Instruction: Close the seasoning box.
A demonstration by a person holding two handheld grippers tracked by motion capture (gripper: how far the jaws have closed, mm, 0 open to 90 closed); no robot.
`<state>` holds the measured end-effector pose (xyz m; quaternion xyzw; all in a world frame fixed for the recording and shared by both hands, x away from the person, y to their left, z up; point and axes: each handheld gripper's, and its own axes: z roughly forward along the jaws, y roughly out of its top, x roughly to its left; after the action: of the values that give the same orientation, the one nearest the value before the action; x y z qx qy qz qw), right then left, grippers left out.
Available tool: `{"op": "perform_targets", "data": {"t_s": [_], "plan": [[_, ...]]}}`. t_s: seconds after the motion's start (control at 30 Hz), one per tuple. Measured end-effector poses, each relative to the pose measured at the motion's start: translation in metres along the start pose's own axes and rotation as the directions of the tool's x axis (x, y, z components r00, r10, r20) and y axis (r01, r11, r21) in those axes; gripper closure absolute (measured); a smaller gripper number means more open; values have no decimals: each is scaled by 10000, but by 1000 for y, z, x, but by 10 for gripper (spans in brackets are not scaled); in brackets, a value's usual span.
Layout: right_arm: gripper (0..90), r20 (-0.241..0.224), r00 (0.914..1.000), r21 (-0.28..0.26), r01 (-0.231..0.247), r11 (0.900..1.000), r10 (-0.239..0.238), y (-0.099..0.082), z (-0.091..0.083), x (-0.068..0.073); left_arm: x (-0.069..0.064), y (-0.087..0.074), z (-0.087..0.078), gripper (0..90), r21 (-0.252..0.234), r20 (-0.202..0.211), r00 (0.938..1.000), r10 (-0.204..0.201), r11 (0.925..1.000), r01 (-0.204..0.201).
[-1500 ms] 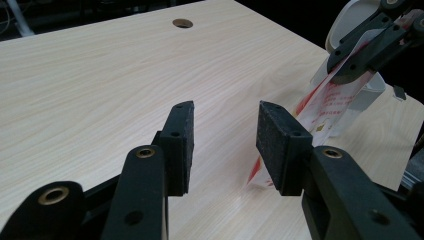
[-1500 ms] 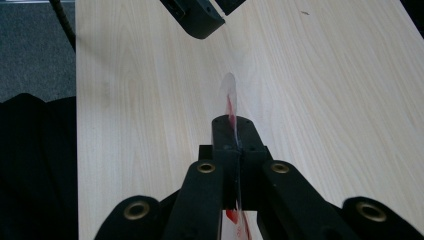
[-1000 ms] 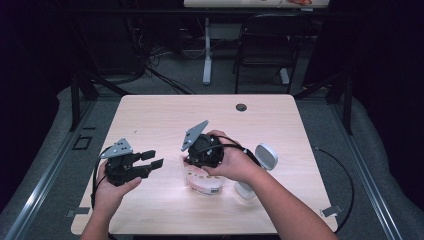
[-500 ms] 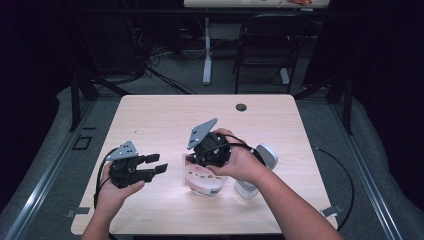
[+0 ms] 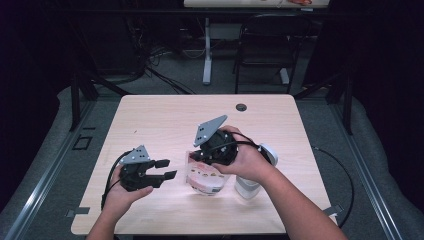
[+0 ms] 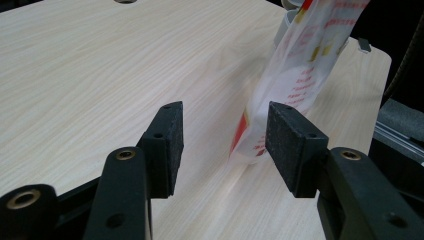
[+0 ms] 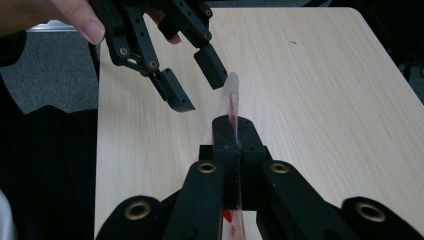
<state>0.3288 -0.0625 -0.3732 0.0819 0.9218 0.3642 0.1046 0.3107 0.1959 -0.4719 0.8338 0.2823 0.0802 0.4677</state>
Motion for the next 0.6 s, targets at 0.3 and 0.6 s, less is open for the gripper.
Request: {"op": "perform_targets", "data": {"t_s": [0.3, 0.6], "plan": [[900, 9, 10000, -168, 8, 9999, -8, 2, -8, 0, -5, 0, 8, 482, 122, 227, 9997, 118, 9999, -120], [900, -29, 10000, -215, 37, 9998, -38, 2, -13, 0, -8, -1, 14, 466, 158, 497, 9986, 167, 9997, -175]]}}
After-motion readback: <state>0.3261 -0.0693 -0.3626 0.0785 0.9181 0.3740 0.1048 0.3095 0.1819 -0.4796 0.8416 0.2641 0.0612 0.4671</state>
